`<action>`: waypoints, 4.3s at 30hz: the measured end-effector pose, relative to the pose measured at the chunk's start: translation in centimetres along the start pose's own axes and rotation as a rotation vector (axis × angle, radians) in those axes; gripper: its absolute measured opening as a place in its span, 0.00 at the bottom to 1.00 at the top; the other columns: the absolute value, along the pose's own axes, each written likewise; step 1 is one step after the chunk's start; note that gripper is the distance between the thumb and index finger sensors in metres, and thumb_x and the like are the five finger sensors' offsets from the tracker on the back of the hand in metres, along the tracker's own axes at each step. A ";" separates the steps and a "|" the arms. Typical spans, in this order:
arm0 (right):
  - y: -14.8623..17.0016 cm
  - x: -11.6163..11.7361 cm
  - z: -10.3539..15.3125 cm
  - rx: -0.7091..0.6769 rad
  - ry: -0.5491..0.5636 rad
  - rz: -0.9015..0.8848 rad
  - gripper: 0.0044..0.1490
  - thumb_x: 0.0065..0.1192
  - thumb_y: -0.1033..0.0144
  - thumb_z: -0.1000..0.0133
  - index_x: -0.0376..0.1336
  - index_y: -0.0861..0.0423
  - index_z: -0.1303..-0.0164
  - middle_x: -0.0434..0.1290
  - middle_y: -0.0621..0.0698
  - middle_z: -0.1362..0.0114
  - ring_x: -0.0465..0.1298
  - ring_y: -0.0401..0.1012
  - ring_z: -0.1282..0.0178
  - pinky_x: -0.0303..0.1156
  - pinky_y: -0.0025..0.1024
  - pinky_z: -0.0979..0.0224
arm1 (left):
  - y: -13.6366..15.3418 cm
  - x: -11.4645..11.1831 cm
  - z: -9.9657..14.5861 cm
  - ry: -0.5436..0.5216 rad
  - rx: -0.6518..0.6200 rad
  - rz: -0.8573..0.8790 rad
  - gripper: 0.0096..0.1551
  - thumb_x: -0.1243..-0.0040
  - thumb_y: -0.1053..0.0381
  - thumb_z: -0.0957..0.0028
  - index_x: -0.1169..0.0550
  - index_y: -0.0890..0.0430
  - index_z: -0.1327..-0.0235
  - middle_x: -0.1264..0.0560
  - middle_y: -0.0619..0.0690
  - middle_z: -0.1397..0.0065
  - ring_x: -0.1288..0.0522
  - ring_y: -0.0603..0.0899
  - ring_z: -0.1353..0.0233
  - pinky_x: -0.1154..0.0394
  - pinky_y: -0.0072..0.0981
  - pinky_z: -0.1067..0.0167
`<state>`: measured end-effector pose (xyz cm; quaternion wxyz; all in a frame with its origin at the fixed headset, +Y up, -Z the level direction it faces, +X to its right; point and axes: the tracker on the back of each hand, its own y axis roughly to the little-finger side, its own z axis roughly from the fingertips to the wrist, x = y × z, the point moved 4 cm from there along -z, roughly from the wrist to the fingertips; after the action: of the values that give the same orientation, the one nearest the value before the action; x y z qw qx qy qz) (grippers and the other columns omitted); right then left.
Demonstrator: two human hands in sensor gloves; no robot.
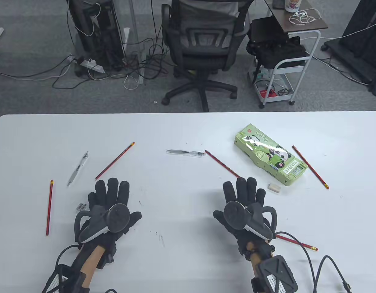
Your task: Organize multifunction pencil case
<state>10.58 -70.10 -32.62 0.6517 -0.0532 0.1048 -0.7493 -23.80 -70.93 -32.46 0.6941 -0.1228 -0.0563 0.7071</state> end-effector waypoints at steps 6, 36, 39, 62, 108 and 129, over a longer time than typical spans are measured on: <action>-0.1 0.0 -0.1 -0.020 0.011 0.008 0.60 0.56 0.39 0.48 0.41 0.61 0.15 0.38 0.75 0.18 0.38 0.74 0.20 0.43 0.77 0.27 | -0.3 0.0 -0.1 0.003 0.002 -0.019 0.59 0.51 0.32 0.41 0.63 0.59 0.15 0.63 0.72 0.11 0.64 0.86 0.19 0.57 0.85 0.32; 2.3 0.5 -0.3 -0.017 -0.027 -0.052 0.59 0.56 0.41 0.48 0.41 0.61 0.16 0.38 0.75 0.18 0.39 0.75 0.21 0.44 0.77 0.26 | -0.2 -0.2 0.0 0.021 0.022 -0.060 0.59 0.51 0.32 0.42 0.62 0.58 0.14 0.62 0.72 0.10 0.63 0.86 0.18 0.57 0.85 0.32; 2.8 0.6 -0.6 -0.009 -0.051 -0.049 0.59 0.56 0.42 0.47 0.41 0.61 0.15 0.38 0.75 0.18 0.39 0.75 0.21 0.43 0.77 0.26 | -0.2 -0.1 0.0 0.016 0.024 -0.060 0.59 0.51 0.32 0.42 0.62 0.58 0.14 0.62 0.72 0.10 0.63 0.85 0.18 0.57 0.85 0.32; 17.0 -2.8 -10.4 0.309 -0.157 -0.068 0.60 0.60 0.45 0.48 0.40 0.62 0.16 0.39 0.75 0.18 0.43 0.75 0.20 0.45 0.76 0.25 | 1.1 -0.4 -0.2 0.031 0.084 -0.117 0.58 0.51 0.32 0.42 0.61 0.58 0.14 0.62 0.72 0.10 0.63 0.85 0.17 0.57 0.85 0.31; 11.6 -6.6 -11.0 0.135 -0.072 -0.074 0.75 0.77 0.38 0.57 0.44 0.71 0.18 0.54 0.76 0.20 0.61 0.73 0.24 0.53 0.73 0.24 | 1.9 0.9 0.2 0.006 0.104 -0.067 0.58 0.51 0.32 0.42 0.61 0.59 0.14 0.61 0.72 0.10 0.62 0.85 0.17 0.56 0.85 0.31; -8.8 4.8 -11.0 -0.323 -0.286 0.004 0.73 0.80 0.43 0.59 0.42 0.62 0.17 0.49 0.63 0.15 0.55 0.63 0.16 0.45 0.63 0.22 | 2.3 1.6 0.5 -0.012 0.139 -0.064 0.57 0.48 0.35 0.41 0.58 0.61 0.13 0.59 0.73 0.10 0.60 0.85 0.17 0.54 0.84 0.30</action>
<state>-1.03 -72.71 -41.58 0.6444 -0.2623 0.1302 -0.7064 -26.17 -69.39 -32.72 0.7228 -0.0683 -0.0152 0.6875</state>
